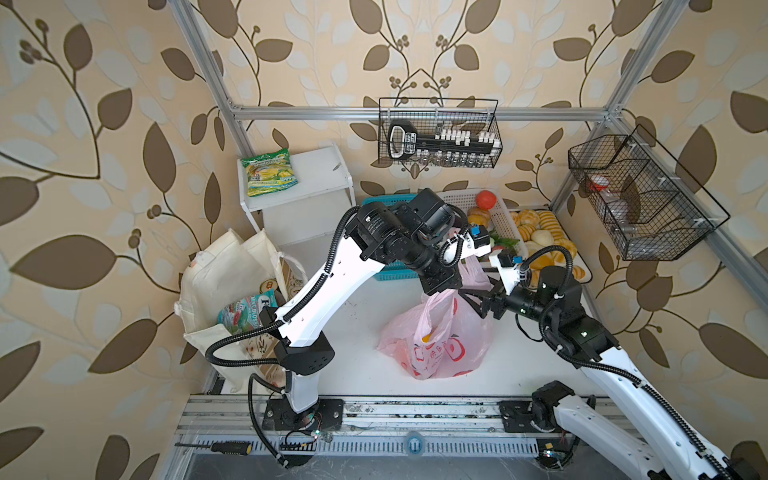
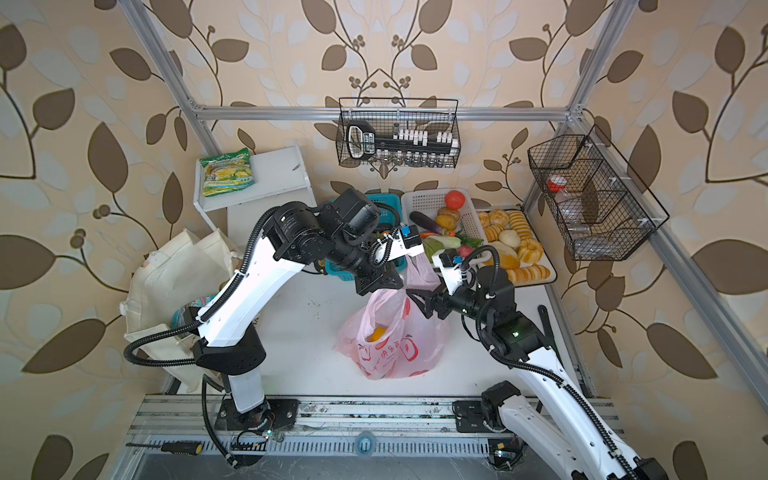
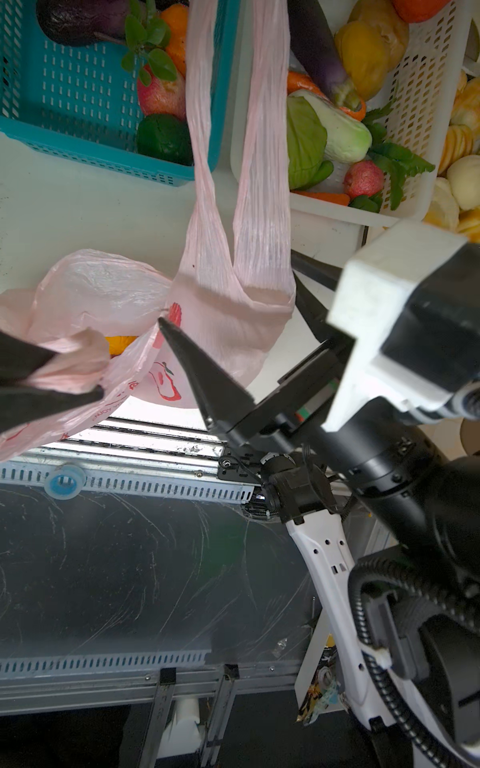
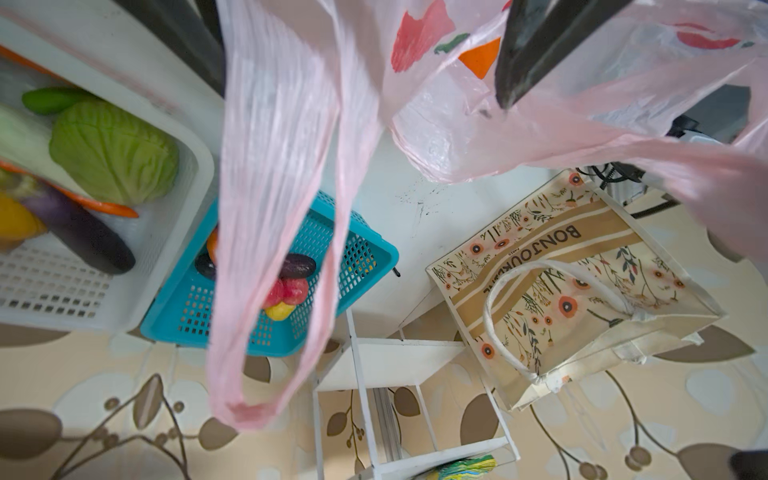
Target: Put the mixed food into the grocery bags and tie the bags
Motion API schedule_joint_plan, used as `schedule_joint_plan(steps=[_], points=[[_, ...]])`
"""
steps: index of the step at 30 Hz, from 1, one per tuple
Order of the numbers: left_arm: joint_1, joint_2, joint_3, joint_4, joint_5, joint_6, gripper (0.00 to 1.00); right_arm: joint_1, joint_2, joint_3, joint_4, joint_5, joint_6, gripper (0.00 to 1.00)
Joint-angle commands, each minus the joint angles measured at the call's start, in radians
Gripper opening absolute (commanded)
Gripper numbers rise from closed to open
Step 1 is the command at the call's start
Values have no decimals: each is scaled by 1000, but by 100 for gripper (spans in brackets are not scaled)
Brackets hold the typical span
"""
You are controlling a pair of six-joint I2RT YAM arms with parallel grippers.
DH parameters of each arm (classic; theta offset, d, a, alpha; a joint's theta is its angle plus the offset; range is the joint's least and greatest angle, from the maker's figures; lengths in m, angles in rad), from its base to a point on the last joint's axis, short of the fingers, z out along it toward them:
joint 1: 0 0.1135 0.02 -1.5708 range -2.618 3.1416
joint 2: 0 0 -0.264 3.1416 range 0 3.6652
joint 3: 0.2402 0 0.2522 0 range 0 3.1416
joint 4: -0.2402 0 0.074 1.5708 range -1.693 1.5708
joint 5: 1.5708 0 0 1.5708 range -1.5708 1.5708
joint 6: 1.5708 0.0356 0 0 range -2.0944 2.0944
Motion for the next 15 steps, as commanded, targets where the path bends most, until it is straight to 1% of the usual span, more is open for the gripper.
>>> schedule_joint_plan(steps=[1,2,3,5,7,8,12,14,15], points=[[-2,4,35,0,29,-11,0,111,-11,-50,113,402,-117,90],[-2,2,36,4,29,-15,0,135,-5,-64,149,465,-132,90],[-2,2,35,3,29,-16,0,152,5,-67,165,482,-141,91],[-2,-1,35,4,29,-21,0,166,30,-62,189,511,-122,91],[-2,-2,35,0,29,-24,0,167,50,-51,191,497,-109,89],[-2,-3,35,-1,29,-28,0,166,57,-46,187,484,-104,86],[-2,-6,35,0,22,-27,0,166,68,-38,164,429,-92,65],[-2,-6,35,6,20,-29,0,167,62,-40,157,423,-75,48],[-2,-5,35,8,20,-29,0,167,58,-42,153,418,-75,42]])
